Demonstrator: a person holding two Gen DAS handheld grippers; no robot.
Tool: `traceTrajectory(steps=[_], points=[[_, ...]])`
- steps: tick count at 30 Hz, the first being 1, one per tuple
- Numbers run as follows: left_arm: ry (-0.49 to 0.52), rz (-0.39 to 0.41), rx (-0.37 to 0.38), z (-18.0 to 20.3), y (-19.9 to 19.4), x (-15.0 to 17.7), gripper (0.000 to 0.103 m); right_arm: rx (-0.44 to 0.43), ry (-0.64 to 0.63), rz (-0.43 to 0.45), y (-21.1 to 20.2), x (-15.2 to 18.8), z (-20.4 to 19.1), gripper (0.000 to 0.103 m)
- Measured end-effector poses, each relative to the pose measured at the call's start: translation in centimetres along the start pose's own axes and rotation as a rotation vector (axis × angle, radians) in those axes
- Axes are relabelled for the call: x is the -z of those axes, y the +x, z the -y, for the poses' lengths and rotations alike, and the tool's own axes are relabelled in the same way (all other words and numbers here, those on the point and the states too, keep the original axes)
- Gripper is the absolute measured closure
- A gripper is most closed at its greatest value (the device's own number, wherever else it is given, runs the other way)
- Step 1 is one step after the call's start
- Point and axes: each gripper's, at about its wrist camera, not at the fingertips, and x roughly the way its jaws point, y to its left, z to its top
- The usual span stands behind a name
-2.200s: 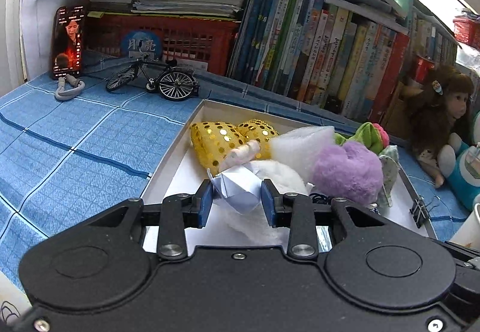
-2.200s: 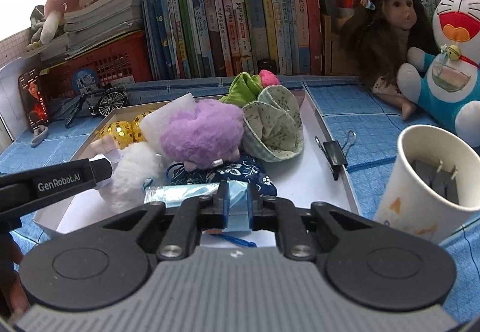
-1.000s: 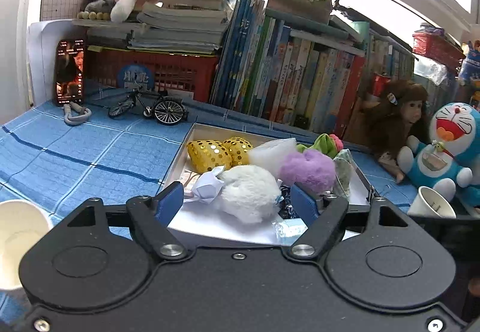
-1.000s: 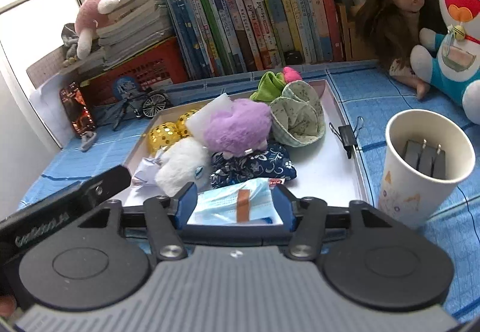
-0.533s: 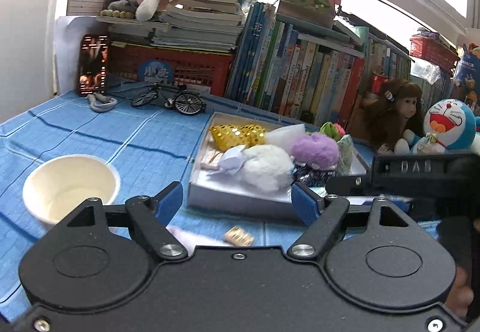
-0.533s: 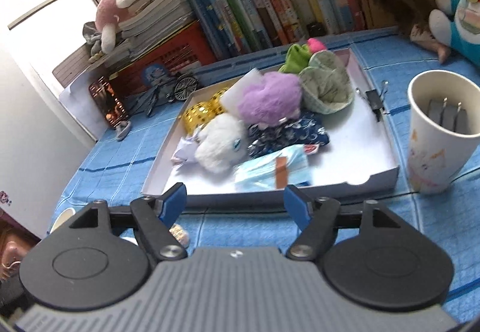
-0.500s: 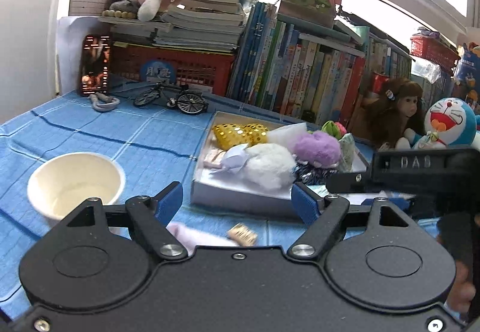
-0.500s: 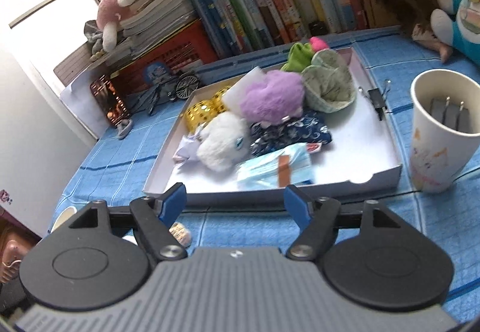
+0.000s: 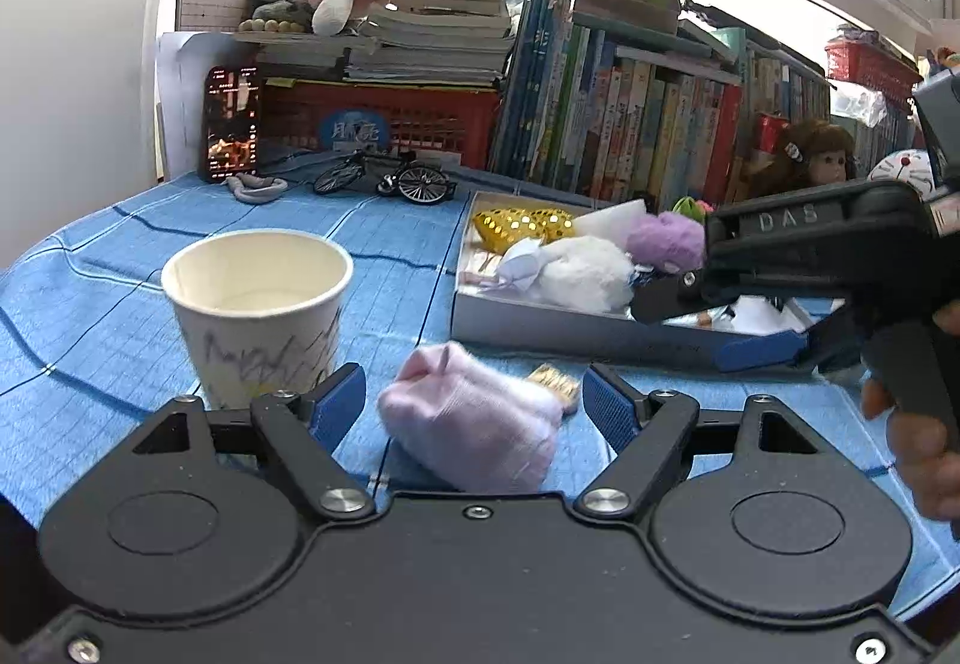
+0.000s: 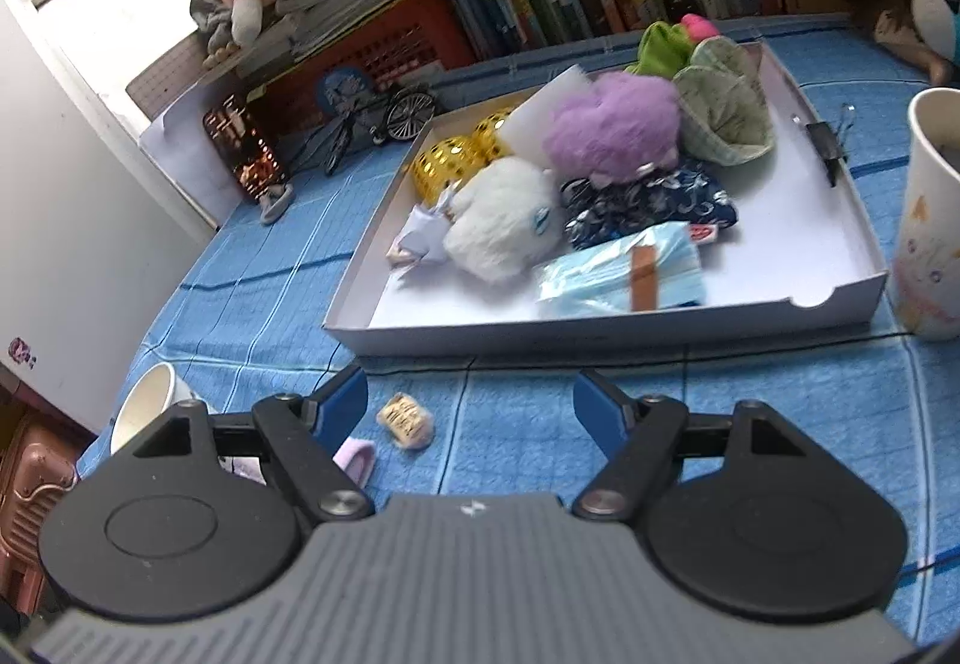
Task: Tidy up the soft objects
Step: 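Withdraw both open tools toward the pink sock and the snack packet, then grasp the pink sock with the left tool while the right tool grasps the small printed snack packet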
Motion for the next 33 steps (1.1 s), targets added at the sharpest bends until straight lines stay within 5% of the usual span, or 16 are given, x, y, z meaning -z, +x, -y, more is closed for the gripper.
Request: traceTrajectory(steps=[11, 16, 22, 28, 33], points=[[0.032, -0.034, -0.009, 0.0, 1.3, 1.2, 0.025, -0.015, -0.016, -0.048, 1.5, 0.5, -1.4, 0.019], [0.065, -0.021, -0.026, 0.6, 2.2, 1.4, 0.024, -0.029, 0.007, -0.103, 2.4, 0.0, -1.7, 0.044], [0.113, 0.004, -0.025, 1.3, 2.8, 1.5, 0.024, 0.019, 0.002, -0.208, 3.9, -1.1, -2.4, 0.048], [0.132, -0.005, -0.011, 1.5, 3.2, 1.9, 0.046, 0.067, 0.004, -0.294, 5.6, -2.1, -3.5, 0.050], [0.143, -0.002, -0.009, 1.5, 3.0, 2.6, 0.054, 0.145, -0.036, -0.353, 7.2, -2.3, -5.1, 0.054]])
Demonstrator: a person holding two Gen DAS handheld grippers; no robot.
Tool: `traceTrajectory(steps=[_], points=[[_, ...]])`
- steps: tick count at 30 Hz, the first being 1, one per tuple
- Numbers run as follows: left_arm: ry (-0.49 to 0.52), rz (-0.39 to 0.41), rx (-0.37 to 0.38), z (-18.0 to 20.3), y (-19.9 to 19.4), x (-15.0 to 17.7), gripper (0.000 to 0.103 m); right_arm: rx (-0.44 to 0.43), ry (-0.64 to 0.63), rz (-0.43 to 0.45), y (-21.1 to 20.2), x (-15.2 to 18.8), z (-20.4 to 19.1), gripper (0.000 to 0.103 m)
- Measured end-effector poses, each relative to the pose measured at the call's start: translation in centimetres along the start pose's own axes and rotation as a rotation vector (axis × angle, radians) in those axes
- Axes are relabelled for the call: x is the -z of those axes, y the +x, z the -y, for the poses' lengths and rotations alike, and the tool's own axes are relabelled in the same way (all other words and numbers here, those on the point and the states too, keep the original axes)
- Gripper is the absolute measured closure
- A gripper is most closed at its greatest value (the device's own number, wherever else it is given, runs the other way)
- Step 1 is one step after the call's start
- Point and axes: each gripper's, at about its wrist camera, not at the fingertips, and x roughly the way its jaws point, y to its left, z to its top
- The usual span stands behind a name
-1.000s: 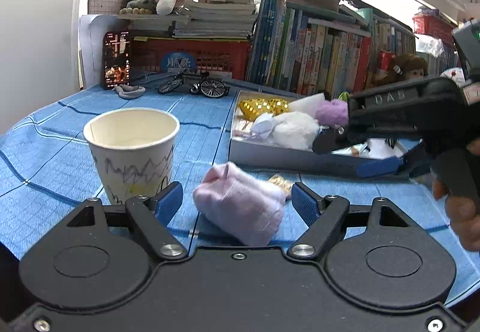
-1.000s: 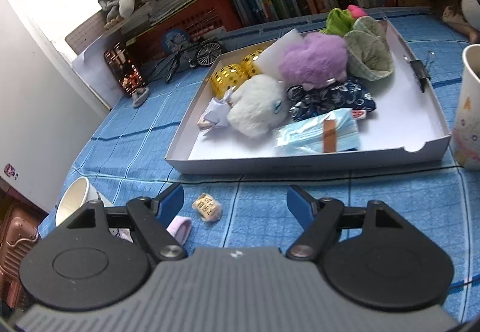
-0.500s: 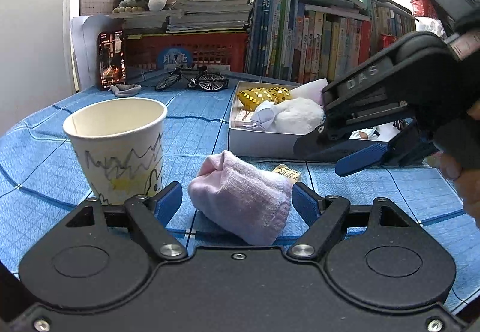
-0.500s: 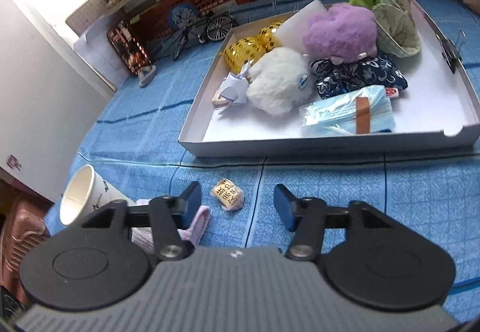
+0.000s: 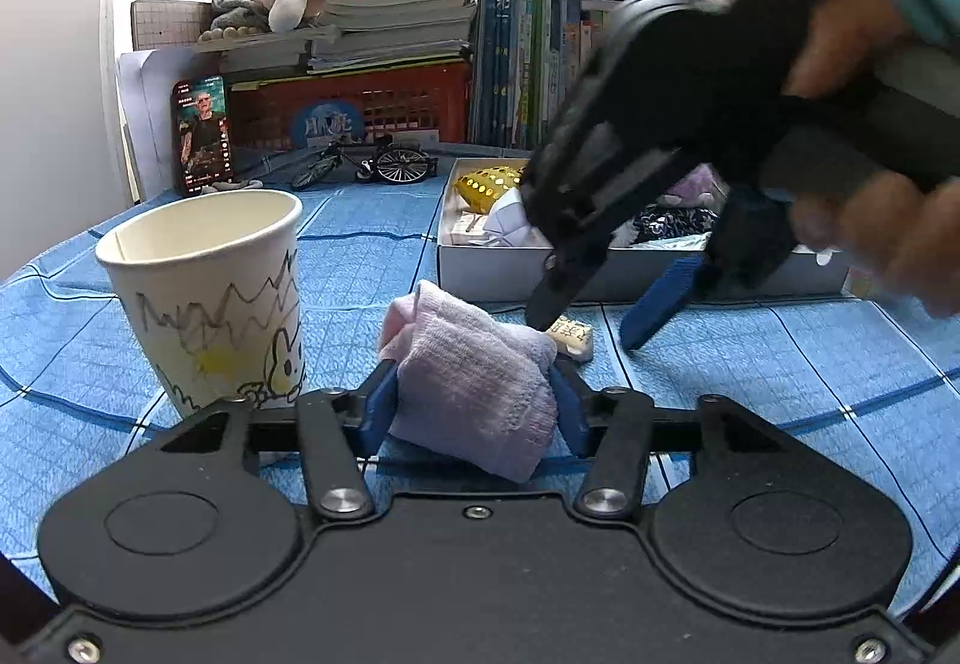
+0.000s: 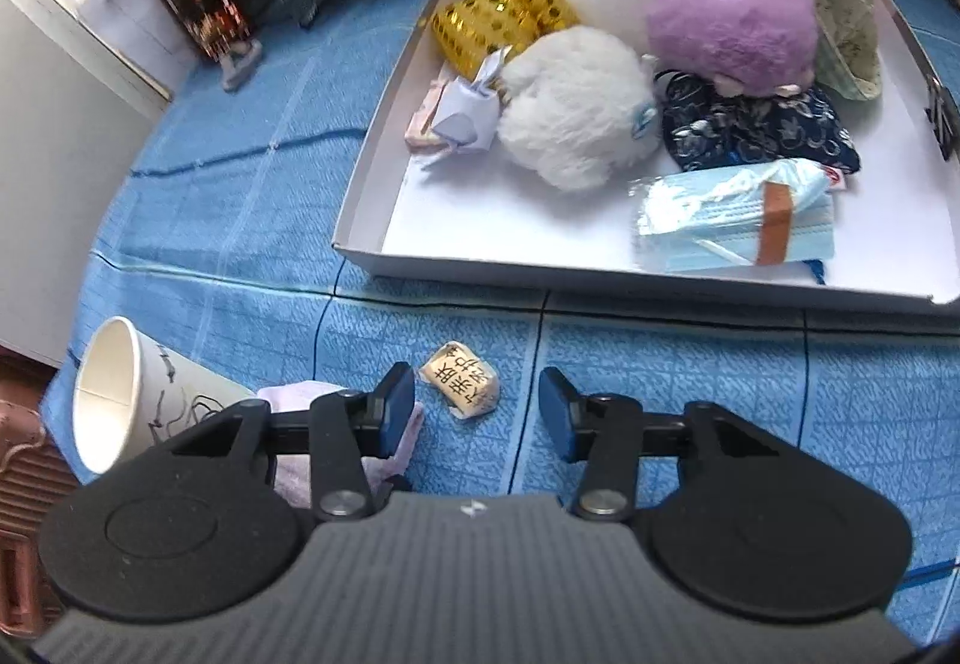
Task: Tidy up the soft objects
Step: 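Grasp the pink sock with the left tool while the right tool grasps the small printed snack packet, then carry the pink sock with the left tool while the right tool carries the snack packet to the tray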
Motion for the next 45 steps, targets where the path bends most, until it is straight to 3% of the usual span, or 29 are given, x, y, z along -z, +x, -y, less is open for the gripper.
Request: traceTrajectory(steps=[8, 10, 17, 25, 33, 45], points=[[-0.026, -0.004, 0.015, -0.4, -0.6, 0.4, 0.058, 0.081, -0.066, 0.020, 0.9, 0.0, -1.8, 0.066], [-0.039, -0.008, 0.023, -0.8, -0.7, 0.3, 0.058, 0.078, -0.091, 0.029, 0.8, 0.2, -2.1, 0.074], [-0.069, -0.010, 0.038, -1.4, -1.4, 0.3, 0.062, 0.062, -0.092, 0.069, -0.2, 1.3, -1.3, 0.075], [-0.088, -0.017, 0.063, -1.2, -1.7, -0.1, 0.063, 0.040, -0.055, 0.132, -3.3, 3.0, 2.4, 0.075], [-0.092, -0.024, 0.098, -0.1, -1.8, -0.8, 0.063, 0.035, -0.036, 0.259, -6.0, 5.5, 5.6, 0.075], [-0.084, -0.063, 0.149, 1.9, -0.4, -3.8, 0.063, 0.040, -0.012, 0.372, -7.4, 8.4, 8.6, 0.074]])
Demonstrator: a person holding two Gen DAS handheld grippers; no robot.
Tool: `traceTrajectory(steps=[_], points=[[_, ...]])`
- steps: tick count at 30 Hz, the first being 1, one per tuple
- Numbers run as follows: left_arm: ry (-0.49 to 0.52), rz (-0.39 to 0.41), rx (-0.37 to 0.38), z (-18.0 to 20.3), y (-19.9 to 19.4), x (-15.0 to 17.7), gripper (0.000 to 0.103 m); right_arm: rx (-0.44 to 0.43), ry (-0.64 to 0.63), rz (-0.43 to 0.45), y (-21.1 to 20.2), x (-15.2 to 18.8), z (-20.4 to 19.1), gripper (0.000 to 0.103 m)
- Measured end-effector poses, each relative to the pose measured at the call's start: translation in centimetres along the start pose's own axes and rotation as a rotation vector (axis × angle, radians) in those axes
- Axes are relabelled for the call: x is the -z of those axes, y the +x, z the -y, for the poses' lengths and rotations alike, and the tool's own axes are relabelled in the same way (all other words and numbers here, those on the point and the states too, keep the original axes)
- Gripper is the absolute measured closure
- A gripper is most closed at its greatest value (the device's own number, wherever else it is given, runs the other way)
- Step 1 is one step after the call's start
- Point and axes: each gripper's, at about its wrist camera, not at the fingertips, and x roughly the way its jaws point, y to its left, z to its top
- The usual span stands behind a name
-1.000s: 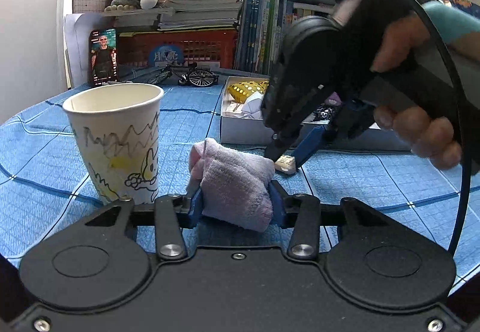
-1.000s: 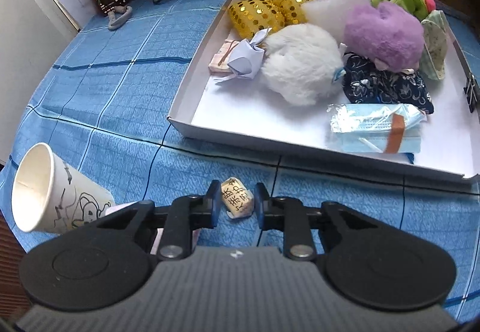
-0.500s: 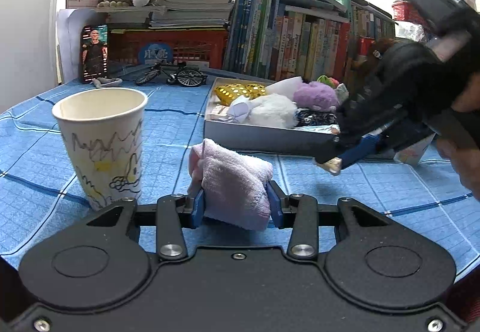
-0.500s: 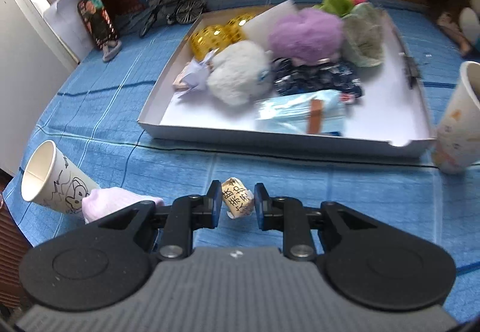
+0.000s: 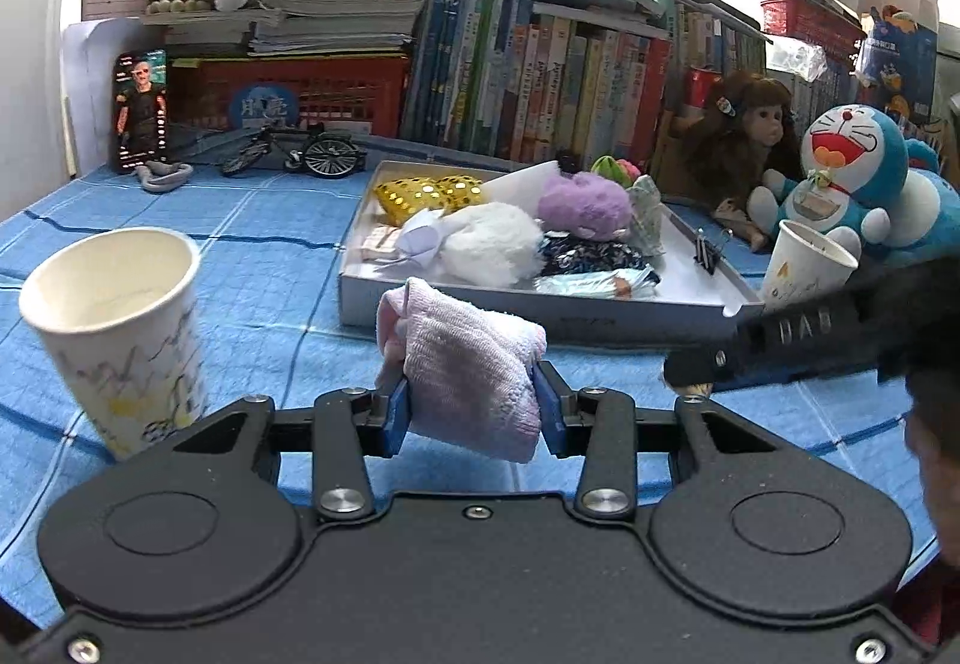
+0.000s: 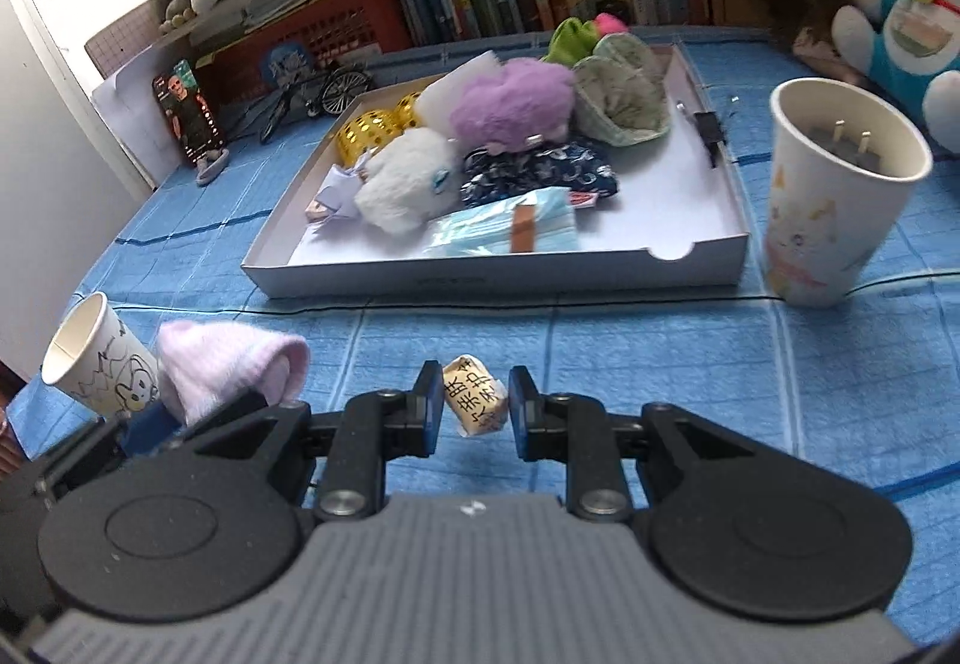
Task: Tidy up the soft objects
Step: 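Carry the pink sock with the left tool while the right tool carries the snack packet to the tray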
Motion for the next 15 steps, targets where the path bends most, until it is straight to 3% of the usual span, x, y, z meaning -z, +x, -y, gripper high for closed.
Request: traceTrajectory(steps=[15], points=[[0.030, 0.001, 0.019, 2.5, 1.8, -2.5, 0.063, 0.053, -0.073, 0.139, -2.0, 1.1, 1.5, 0.074]])
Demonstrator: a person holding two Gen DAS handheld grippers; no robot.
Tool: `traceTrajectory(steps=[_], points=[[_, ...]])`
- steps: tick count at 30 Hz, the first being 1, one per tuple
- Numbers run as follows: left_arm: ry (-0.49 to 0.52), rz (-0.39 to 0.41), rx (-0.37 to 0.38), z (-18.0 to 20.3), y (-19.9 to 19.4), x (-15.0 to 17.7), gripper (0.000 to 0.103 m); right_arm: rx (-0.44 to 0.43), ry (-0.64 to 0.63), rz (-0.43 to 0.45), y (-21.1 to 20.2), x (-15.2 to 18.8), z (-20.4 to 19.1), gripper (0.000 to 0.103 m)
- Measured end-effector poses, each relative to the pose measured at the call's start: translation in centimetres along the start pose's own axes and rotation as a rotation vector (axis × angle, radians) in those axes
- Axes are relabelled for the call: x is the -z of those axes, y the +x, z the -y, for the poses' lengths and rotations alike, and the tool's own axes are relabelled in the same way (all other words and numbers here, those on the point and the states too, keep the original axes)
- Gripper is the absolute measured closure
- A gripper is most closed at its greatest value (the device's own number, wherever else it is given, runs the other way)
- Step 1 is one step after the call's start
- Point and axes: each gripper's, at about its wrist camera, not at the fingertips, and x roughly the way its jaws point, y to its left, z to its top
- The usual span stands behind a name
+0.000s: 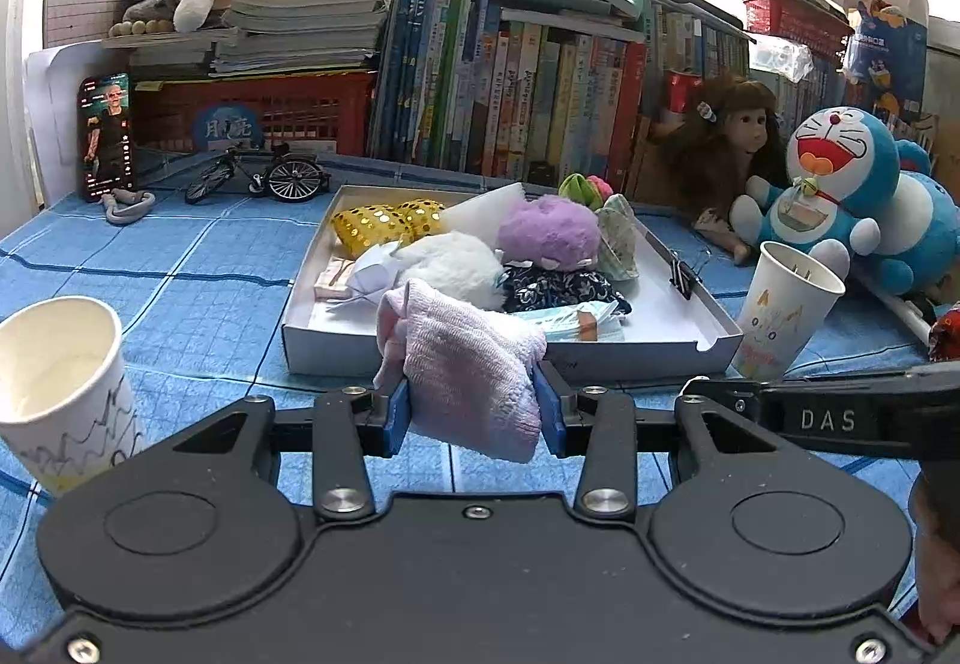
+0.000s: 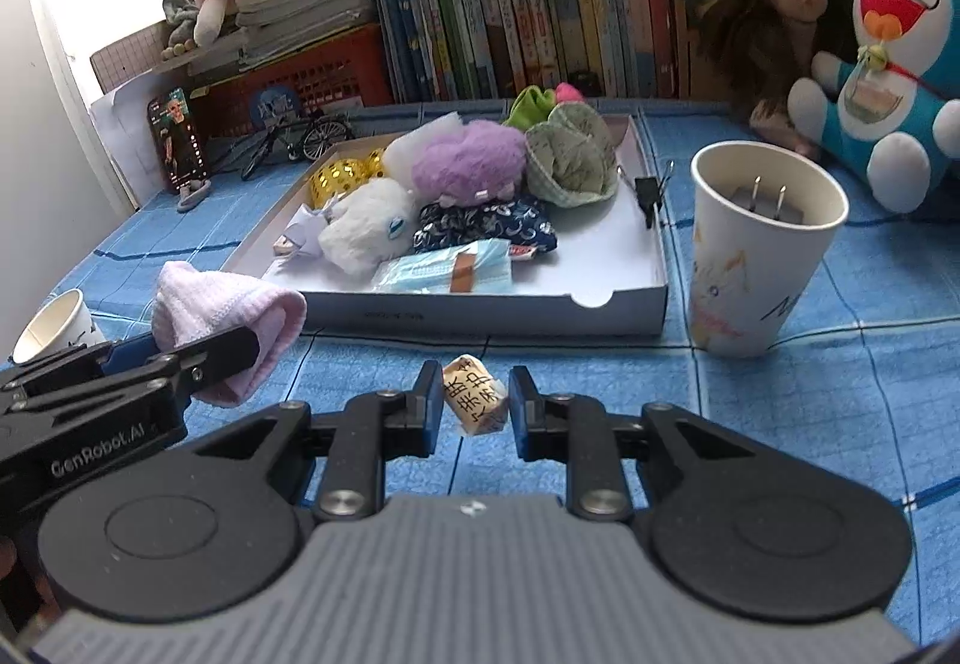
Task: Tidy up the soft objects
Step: 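Carry the pink sock with the left tool while the right tool carries the snack packet to the tray, then open the left tool over the tray while the right tool releases the snack packet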
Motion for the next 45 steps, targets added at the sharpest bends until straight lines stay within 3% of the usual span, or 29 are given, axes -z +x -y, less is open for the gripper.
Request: traceTrajectory(steps=[11, 20, 32, 45], points=[[-0.053, -0.009, 0.038, -0.7, 0.9, -1.3, 0.064, 0.034, -0.044, 0.044, 0.0, 0.0, -0.3, 0.074], [-0.122, -0.006, 0.029, -1.6, 3.4, -4.3, 0.064, 0.073, -0.026, 0.089, 0.8, -1.8, 0.0, 0.074], [-0.151, -0.018, -0.051, -1.7, 7.9, -7.6, 0.064, 0.150, -0.005, 0.107, 3.5, -5.2, 1.0, 0.074], [-0.165, -0.068, -0.125, -2.6, 11.8, -8.9, 0.064, 0.179, 0.010, 0.059, 6.0, -7.3, 1.8, 0.074]])
